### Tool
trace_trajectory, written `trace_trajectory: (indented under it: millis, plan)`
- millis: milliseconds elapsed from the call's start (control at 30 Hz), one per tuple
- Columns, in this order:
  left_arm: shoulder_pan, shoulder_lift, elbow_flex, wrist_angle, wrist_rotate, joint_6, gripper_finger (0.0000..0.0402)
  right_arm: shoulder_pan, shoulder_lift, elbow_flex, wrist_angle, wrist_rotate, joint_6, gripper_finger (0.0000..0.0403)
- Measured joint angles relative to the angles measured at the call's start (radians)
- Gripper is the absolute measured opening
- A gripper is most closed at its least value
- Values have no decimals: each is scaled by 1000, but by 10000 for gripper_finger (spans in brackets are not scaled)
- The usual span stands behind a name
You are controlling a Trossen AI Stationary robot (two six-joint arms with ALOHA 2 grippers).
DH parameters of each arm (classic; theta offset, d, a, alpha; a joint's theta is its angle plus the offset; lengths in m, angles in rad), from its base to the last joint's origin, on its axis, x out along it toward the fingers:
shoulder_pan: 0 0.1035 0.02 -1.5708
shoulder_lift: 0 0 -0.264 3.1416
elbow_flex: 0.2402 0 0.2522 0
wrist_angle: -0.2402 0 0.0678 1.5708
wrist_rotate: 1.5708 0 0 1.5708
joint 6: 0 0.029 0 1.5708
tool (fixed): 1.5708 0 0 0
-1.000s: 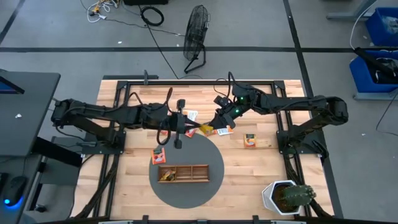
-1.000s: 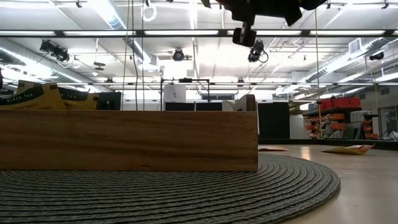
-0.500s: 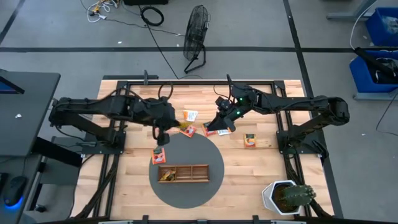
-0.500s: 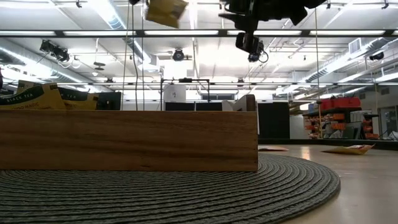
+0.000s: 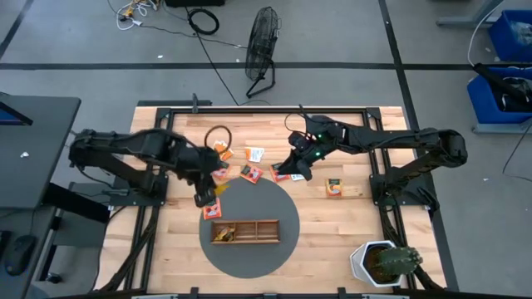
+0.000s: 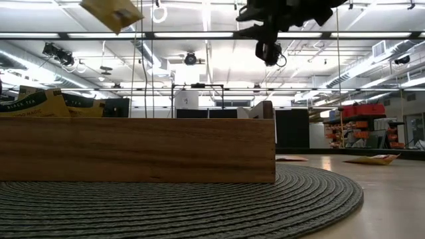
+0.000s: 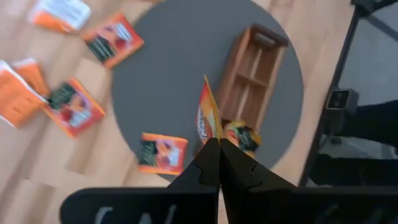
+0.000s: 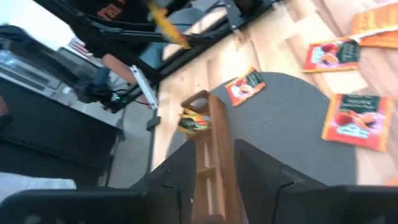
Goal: Pick & Place Tea
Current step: Put the yellow tea bag into the left section of the wooden organizer
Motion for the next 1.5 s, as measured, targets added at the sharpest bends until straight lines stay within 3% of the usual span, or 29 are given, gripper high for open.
trace_trajectory:
  millis: [333, 767, 1500]
  plan:
    - [-84, 190, 0, -11, 77, -84, 2, 1, 0, 0, -111, 36, -44, 114]
    - [-83, 446, 0, -52, 223, -97, 2, 32, 0, 0, -164, 37, -94, 114]
    - [-102, 498, -15, 40, 234, -61, 2, 126, 0, 0, -209, 107, -134, 114]
